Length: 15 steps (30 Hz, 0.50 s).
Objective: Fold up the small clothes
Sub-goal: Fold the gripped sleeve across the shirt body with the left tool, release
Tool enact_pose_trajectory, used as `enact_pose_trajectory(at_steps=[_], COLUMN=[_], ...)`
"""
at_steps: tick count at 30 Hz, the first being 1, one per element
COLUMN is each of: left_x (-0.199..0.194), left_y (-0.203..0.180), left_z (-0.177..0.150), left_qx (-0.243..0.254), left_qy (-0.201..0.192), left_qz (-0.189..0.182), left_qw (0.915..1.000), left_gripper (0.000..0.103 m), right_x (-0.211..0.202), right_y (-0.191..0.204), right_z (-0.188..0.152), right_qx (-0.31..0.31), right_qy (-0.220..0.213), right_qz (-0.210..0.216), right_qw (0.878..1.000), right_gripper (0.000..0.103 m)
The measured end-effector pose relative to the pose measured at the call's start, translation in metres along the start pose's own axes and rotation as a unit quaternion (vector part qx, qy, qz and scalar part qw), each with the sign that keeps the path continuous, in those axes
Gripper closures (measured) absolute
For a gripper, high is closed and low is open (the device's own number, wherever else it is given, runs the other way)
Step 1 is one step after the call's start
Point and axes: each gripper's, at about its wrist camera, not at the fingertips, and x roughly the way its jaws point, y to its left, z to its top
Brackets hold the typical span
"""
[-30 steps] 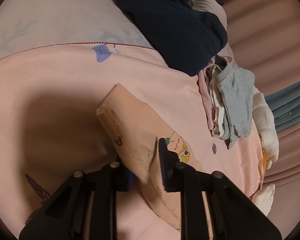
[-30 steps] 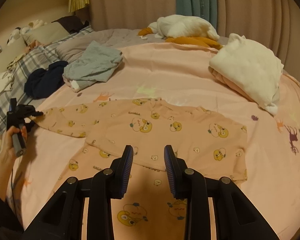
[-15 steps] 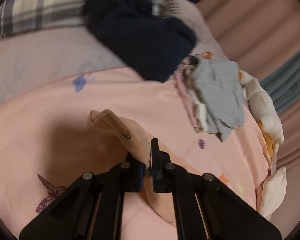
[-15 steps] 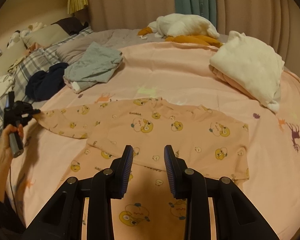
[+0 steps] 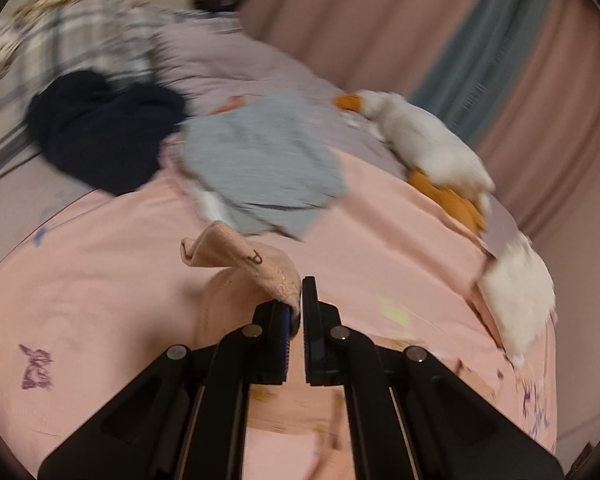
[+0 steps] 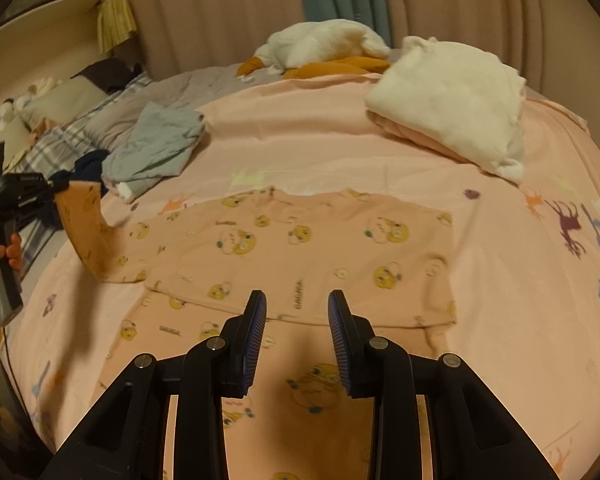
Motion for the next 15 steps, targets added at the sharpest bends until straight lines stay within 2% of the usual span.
enact_pose_trajectory(at_steps=[8,11,15], left_x=[0.012,0.026,0.054], left_y=[-0.121,-0.156,-0.197], left_z=[-0.038,-0.066,-0.113], left_qx=[0.106,0.14,0.191], left_qy=[0.024,0.051,0.097], left_qz=[-0.049,-0.066,-0.071], left_qw=[0.9929,0.9866,0.9741], left_gripper=[0.1,0.1,0.099], right_x=[-0.01,-0.01,-0.01], right_y=[-0.038,-0.053,-0.069], right_z=[-0.01,-0.014,-0.018], right_qx=[0.044,0.06,0.078], right_qy=[-0.001,0.003,0.004], right_qz=[-0.002,-0.002,0.002], right_qw=[0.999,0.998,0.997], right_gripper=[0.071,0.071,0.071])
